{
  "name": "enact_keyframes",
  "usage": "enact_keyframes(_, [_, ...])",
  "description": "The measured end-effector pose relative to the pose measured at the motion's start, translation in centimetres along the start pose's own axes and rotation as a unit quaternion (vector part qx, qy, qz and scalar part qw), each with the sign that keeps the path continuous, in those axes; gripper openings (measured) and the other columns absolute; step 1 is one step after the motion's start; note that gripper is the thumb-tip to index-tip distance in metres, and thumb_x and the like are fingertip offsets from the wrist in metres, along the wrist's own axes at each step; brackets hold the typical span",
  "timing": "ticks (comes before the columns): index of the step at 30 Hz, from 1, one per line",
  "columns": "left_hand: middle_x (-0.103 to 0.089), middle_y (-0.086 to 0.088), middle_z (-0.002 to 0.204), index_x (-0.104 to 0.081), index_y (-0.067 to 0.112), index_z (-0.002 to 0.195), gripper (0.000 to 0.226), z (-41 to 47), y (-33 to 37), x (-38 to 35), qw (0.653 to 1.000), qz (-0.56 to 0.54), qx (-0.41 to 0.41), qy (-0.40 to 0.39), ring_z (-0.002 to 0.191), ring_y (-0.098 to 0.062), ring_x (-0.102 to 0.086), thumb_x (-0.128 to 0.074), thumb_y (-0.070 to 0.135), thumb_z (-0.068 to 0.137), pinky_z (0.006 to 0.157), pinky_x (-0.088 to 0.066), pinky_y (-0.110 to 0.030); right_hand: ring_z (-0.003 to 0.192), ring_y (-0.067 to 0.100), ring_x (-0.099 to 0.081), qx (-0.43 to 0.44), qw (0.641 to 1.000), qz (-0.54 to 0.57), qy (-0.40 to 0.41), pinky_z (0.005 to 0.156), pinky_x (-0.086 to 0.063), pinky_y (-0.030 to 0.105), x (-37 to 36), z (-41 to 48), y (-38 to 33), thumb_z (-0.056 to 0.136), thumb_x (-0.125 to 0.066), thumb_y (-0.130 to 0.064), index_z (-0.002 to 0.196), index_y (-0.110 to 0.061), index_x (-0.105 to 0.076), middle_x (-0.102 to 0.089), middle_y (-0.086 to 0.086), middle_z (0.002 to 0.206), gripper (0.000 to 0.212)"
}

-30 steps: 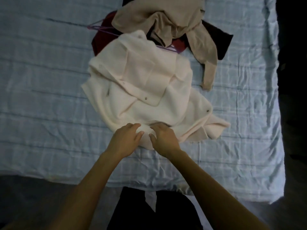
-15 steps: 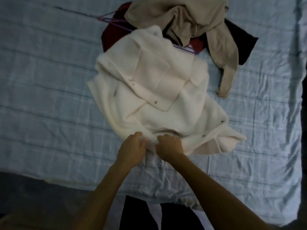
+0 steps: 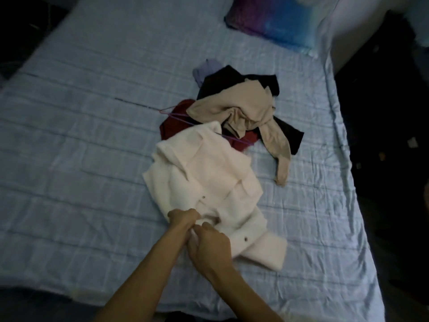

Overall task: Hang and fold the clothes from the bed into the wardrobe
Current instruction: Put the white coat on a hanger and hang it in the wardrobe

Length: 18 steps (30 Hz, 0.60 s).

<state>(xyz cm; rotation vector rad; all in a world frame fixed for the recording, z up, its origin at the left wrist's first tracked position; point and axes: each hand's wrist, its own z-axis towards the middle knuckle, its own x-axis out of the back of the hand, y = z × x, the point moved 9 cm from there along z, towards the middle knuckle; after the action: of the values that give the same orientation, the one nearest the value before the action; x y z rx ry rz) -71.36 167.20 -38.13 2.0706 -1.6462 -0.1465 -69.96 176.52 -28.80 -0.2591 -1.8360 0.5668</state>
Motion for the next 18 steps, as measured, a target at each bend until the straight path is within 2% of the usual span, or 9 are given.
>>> enact_keyframes(2, [-0.057, -0.028, 0.118, -0.044, -0.014, 0.123, 0.043, -0.7, 0.6, 1.1, 1.000, -0.003, -0.017, -0.022, 0.090, -0.035, -0.059, -0.055, -0.005, 0.082, 0.073, -0.050, -0.033, 0.076, 0.027, -0.063, 0.018, 1.000, 0.008, 0.018, 0.067, -0.044, 0.034, 0.6, -0.7, -1.6, 0.094, -0.040, -0.036, 0.097, -0.016, -0.064, -0.065, 0.007, 0.091, 0.031])
enact_keyframes(5, [-0.057, -0.027, 0.118, -0.047, -0.011, 0.122, 0.037, -2.0, 2.3, 3.0, 0.997, 0.017, -0.068, -0.028, 0.090, -0.033, -0.059, -0.051, 0.003, 0.089, 0.069, -0.050, -0.032, 0.081, 0.028, -0.061, 0.043, 0.999, 0.026, -0.012, 0.071, -0.047, 0.038, 0.6, -0.9, -3.4, 0.086, -0.023, -0.051, 0.098, -0.015, -0.061, -0.065, 0.009, 0.093, 0.053])
enact_keyframes(6, [-0.058, -0.027, 0.116, -0.049, -0.011, 0.121, 0.035, -2.5, 3.1, 3.7, 0.996, 0.020, -0.086, -0.020, 0.089, -0.032, -0.059, -0.051, 0.004, 0.089, 0.066, -0.048, -0.030, 0.081, 0.027, -0.061, 0.054, 0.998, 0.037, -0.023, 0.072, -0.047, 0.038, 0.8, -0.7, -3.8, 0.086, -0.023, -0.052, 0.098, -0.016, -0.061, -0.066, 0.009, 0.093, 0.054])
enact_keyframes(9, [-0.062, -0.020, 0.103, -0.056, -0.005, 0.115, 0.028, -4.9, 6.8, 5.0, 0.987, 0.022, -0.159, -0.015, 0.088, -0.031, -0.060, -0.051, 0.011, 0.092, 0.071, -0.048, -0.030, 0.077, 0.018, -0.061, 0.073, 0.995, 0.068, -0.029, 0.071, -0.045, 0.030, 3.0, 0.5, -4.7, 0.093, -0.037, -0.045, 0.096, -0.021, -0.065, -0.070, 0.003, 0.087, 0.036])
enact_keyframes(11, [-0.063, -0.019, 0.100, -0.060, 0.002, 0.109, 0.025, -7.2, 10.1, 5.4, 0.974, 0.044, -0.221, -0.013, 0.088, -0.030, -0.059, -0.051, 0.019, 0.094, 0.079, -0.051, -0.034, 0.070, 0.011, -0.057, 0.069, 0.994, 0.081, 0.007, 0.067, -0.039, 0.025, 5.7, 1.5, -4.8, 0.097, -0.041, -0.042, 0.085, -0.021, -0.066, -0.068, -0.002, 0.079, 0.035])
enact_keyframes(14, [-0.061, -0.020, 0.089, -0.060, 0.010, 0.094, 0.012, -11.4, 15.6, 6.2, 0.935, 0.130, -0.330, -0.006, 0.087, -0.029, -0.057, -0.052, 0.019, 0.094, 0.078, -0.045, -0.031, 0.062, 0.005, -0.051, 0.054, 0.988, 0.111, 0.096, 0.060, -0.032, 0.019, 10.6, 2.8, -4.5, 0.098, -0.041, -0.042, 0.066, -0.025, -0.055, -0.059, -0.008, 0.066, 0.039])
enact_keyframes(16, [-0.067, -0.020, 0.096, -0.065, 0.003, 0.099, 0.014, -14.1, 18.9, 6.1, 0.891, 0.166, -0.420, -0.042, 0.095, -0.035, -0.062, -0.055, 0.010, 0.092, 0.081, -0.049, -0.035, 0.058, 0.006, -0.049, 0.050, 0.979, 0.125, 0.153, 0.053, -0.029, 0.017, 13.8, 3.5, -4.3, 0.097, -0.044, -0.037, 0.061, -0.028, -0.047, -0.053, -0.007, 0.059, 0.038])
enact_keyframes(18, [-0.069, -0.016, 0.102, -0.067, 0.003, 0.104, 0.020, -17.2, 21.2, 6.7, 0.845, 0.214, -0.486, -0.056, 0.099, -0.030, -0.064, -0.054, 0.012, 0.091, 0.082, -0.048, -0.032, 0.060, 0.005, -0.050, 0.057, 0.968, 0.132, 0.208, 0.054, -0.031, 0.016, 17.0, 4.3, -4.5, 0.096, -0.049, -0.032, 0.065, -0.028, -0.050, -0.054, -0.009, 0.062, 0.031])
